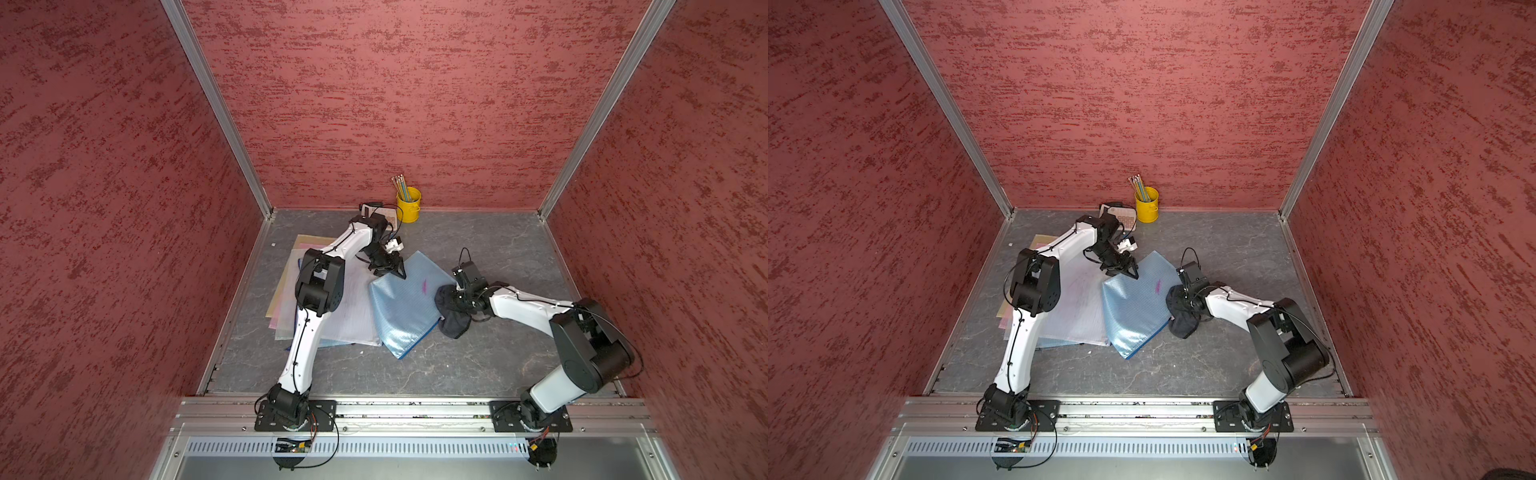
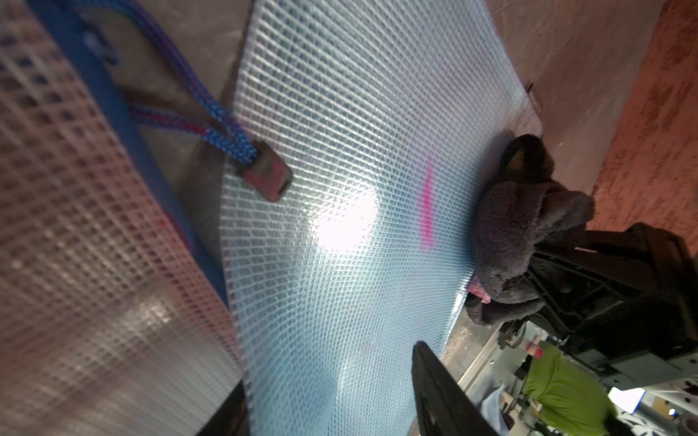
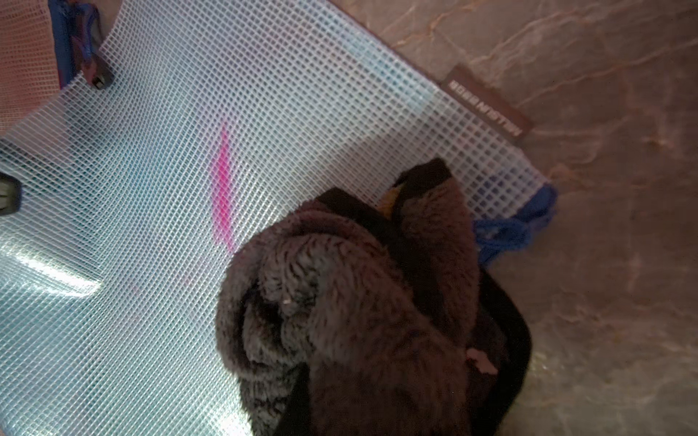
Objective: Wipe the document bag
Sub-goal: Adjust the document bag at the center of the board.
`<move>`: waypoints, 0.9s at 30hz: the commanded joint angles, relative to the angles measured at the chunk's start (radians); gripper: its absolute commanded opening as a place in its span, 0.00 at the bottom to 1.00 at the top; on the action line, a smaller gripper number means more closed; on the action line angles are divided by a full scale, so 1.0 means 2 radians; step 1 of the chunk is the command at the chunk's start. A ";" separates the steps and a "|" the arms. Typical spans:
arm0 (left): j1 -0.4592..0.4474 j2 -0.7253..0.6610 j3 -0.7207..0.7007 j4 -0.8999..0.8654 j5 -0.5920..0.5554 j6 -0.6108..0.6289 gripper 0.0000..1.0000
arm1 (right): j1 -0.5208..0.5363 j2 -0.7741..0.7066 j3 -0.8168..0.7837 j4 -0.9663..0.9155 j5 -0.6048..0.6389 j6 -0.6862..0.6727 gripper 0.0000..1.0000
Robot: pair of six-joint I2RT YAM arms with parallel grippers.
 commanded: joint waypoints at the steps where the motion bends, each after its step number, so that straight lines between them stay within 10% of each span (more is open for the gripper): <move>1: 0.007 -0.030 -0.008 0.005 0.028 -0.001 0.47 | 0.001 0.006 -0.002 0.021 0.010 0.004 0.04; 10: 0.008 -0.032 -0.026 0.009 0.061 -0.011 0.00 | -0.001 0.001 0.006 0.001 0.036 -0.016 0.03; 17: -0.002 -0.109 -0.144 0.174 0.077 -0.169 0.00 | -0.013 -0.102 0.096 -0.116 0.129 -0.101 0.01; 27: -0.085 -0.181 -0.324 0.476 -0.010 -0.460 0.00 | 0.023 -0.082 0.094 -0.021 0.014 -0.076 0.00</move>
